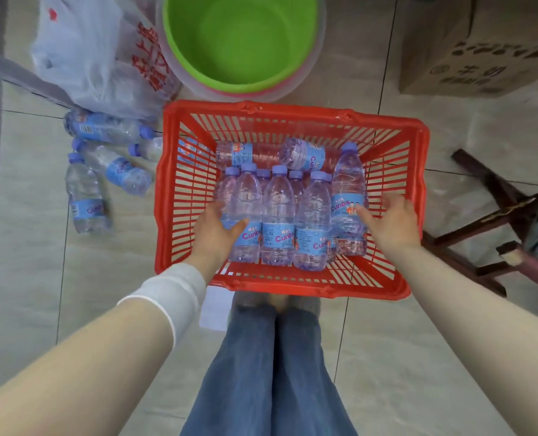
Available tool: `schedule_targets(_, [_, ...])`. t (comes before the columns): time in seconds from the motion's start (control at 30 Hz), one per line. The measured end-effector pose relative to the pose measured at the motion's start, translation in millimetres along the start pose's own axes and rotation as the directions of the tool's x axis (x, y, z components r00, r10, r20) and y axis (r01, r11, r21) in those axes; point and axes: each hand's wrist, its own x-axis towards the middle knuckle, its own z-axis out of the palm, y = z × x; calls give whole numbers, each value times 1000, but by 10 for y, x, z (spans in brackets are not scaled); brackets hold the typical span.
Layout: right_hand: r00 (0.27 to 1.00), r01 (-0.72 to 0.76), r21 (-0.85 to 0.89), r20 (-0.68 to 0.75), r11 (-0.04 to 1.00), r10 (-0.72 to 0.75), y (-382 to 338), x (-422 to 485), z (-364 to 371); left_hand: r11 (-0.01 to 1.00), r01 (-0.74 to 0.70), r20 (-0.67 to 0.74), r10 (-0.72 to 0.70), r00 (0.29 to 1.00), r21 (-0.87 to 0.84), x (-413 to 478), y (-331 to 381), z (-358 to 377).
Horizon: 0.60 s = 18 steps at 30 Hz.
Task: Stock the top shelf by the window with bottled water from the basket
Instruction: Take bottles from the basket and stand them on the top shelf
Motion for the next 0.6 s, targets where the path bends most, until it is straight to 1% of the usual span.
schedule_targets(0.1, [993,-80,-17,81,997,81,41,321,202,990,100,42,-97,994,-101,241,-76,233])
schedule_targets(0.2, [973,-161,-43,162,986,166,33,608,376,987,128,55,-123,991,-99,452,-212,373])
schedule_targets(0.27, [954,-216,-8,209,976,212,22,753,486,989,132,70,-128,989,-61,536,-324,410])
schedule_targets(0.33, [934,-287,41,232,957,270,19,847,577,990,129,83,-124,989,-64,577,-387,419])
schedule_targets(0.4, [916,-343,67,243,937,318,9,883,611,987,134,105,-125,987,-83,598,-380,400])
schedule_targets(0.5, [901,-375,90,271,923,340,17,899,590,980,146,171,-122,978,-135,585,-305,369])
schedule_targets(0.6, [883,-416,176,313,892,350,26,864,545,956,208,229,-159,960,-206,508,-242,309])
